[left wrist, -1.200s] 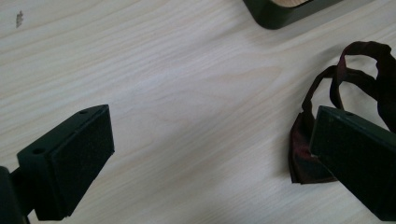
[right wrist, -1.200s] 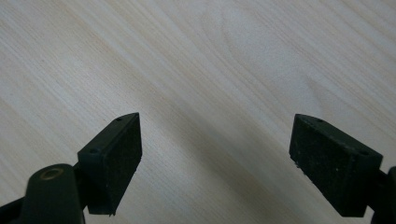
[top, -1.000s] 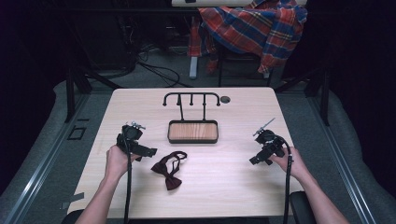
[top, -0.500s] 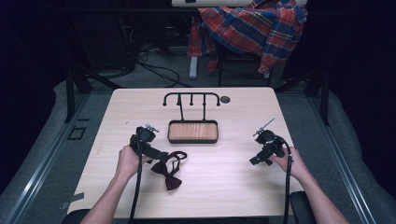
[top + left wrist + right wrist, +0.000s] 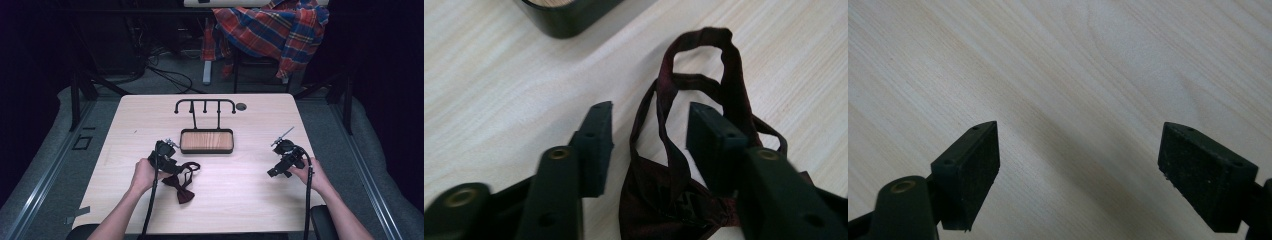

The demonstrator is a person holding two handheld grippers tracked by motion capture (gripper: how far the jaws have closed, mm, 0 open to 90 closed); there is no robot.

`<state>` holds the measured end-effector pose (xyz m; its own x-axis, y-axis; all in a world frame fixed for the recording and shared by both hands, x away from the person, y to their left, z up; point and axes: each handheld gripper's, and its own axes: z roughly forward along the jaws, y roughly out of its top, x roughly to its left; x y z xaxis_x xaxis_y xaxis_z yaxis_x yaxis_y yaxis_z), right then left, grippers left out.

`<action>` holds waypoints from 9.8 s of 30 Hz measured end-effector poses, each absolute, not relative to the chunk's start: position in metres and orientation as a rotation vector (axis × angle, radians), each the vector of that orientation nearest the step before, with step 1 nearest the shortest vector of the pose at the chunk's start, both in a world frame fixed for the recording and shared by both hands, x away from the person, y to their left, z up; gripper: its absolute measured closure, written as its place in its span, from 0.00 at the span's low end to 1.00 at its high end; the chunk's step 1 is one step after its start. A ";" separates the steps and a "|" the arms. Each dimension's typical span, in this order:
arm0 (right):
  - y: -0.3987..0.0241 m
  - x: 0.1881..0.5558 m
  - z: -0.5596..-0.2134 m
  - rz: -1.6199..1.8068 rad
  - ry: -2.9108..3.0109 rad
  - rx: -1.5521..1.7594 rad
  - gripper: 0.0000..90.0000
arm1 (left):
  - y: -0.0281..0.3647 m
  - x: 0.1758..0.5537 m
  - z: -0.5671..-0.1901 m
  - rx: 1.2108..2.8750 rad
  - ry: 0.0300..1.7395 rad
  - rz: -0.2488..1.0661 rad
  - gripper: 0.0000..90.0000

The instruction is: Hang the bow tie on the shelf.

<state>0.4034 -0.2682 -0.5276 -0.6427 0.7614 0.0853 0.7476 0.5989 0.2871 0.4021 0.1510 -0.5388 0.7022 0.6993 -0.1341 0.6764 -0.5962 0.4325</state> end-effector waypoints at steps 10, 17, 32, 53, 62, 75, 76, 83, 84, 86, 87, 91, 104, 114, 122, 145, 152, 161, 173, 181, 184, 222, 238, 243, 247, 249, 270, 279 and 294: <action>-0.269 0.404 -0.528 0.453 2.766 1.307 0.19 | 0.150 0.400 -0.542 2.492 1.054 0.079 0.89; -0.268 0.403 -0.529 0.485 2.747 1.336 0.19 | 0.151 0.400 -0.542 2.502 1.065 0.089 0.98; -0.269 0.404 -0.528 0.452 2.766 1.321 0.19 | 0.176 0.406 -0.532 2.448 1.304 0.111 0.88; -0.270 0.404 -0.529 0.445 2.770 1.344 0.18 | 0.157 0.415 -0.543 2.558 1.180 0.158 0.96; -0.269 0.403 -0.529 0.467 2.767 1.349 0.18 | 0.153 0.412 -0.544 2.594 1.167 0.187 0.99; -0.270 0.403 -0.528 0.444 2.775 1.327 0.18 | 0.162 0.409 -0.518 2.499 1.161 0.237 0.99; -0.270 0.403 -0.528 0.458 2.773 1.336 0.18 | 0.163 0.408 -0.514 2.487 1.161 0.249 0.99; -0.269 0.401 -0.531 0.512 2.737 1.367 0.18 | 0.167 0.404 -0.499 2.419 1.157 0.274 0.99; -0.271 0.404 -0.526 0.425 2.796 1.306 0.18 | 0.168 0.403 -0.495 2.405 1.156 0.286 0.99; -0.269 0.402 -0.529 0.483 2.751 1.357 0.18 | 0.169 0.403 -0.493 2.401 1.157 0.289 0.99; -0.269 0.402 -0.529 0.488 2.748 1.359 0.18 | 0.171 0.402 -0.490 2.388 1.157 0.302 0.99; -0.269 0.402 -0.529 0.483 2.744 1.354 0.18 | 0.173 0.401 -0.484 2.366 1.155 0.326 0.99; -0.269 0.402 -0.529 0.478 2.751 1.331 0.18 | 0.179 0.402 -0.473 2.326 1.157 0.358 0.99; -0.271 0.403 -0.526 0.448 2.762 1.320 0.18 | 0.182 0.402 -0.464 2.310 1.138 0.372 0.99; -0.271 0.403 -0.528 0.461 2.746 1.325 0.18 | 0.182 0.404 -0.458 2.315 1.125 0.381 0.99; -0.271 0.403 -0.528 0.457 2.754 1.331 0.18 | 0.181 0.407 -0.440 2.273 1.095 0.406 0.99; -0.272 0.403 -0.527 0.441 2.754 1.319 0.18 | 0.178 0.410 -0.434 2.266 1.083 0.421 0.99; -0.272 0.403 -0.527 0.443 2.762 1.329 0.18 | 0.174 0.414 -0.424 2.255 1.064 0.438 0.99; -0.270 0.401 -0.529 0.483 2.735 1.348 0.18 | 0.170 0.417 -0.407 2.244 1.045 0.467 0.99; -0.271 0.402 -0.529 0.478 2.745 1.348 0.18 | 0.165 0.421 -0.395 2.237 1.019 0.487 0.99; -0.271 0.402 -0.528 0.459 2.749 1.352 0.18 | 0.163 0.422 -0.392 2.231 1.016 0.495 0.99; -0.269 0.401 -0.531 0.497 2.746 1.362 0.18 | 0.161 0.478 -0.410 2.219 1.139 0.548 0.99; -0.271 0.403 -0.528 0.430 2.788 1.325 0.18 | 0.165 0.483 -0.423 2.197 1.158 0.540 0.97; -0.271 0.404 -0.528 0.430 2.791 1.322 0.18 | 0.163 0.481 -0.426 2.209 1.152 0.515 0.87; -0.270 0.403 -0.528 0.436 2.787 1.325 0.18 | 0.163 0.479 -0.429 2.219 1.152 0.513 0.85; -0.271 0.403 -0.528 0.436 2.787 1.325 0.18 | 0.164 0.479 -0.429 2.217 1.151 0.512 0.83; -0.271 0.404 -0.528 0.415 2.794 1.313 0.18 | 0.167 0.468 -0.416 2.224 1.150 0.523 0.55; -0.271 0.404 -0.528 0.421 2.791 1.316 0.18 | 0.168 0.463 -0.411 2.230 1.140 0.507 0.36; -0.271 0.404 -0.528 0.420 2.793 1.311 0.18 | 0.175 0.456 -0.411 2.213 1.143 0.489 0.22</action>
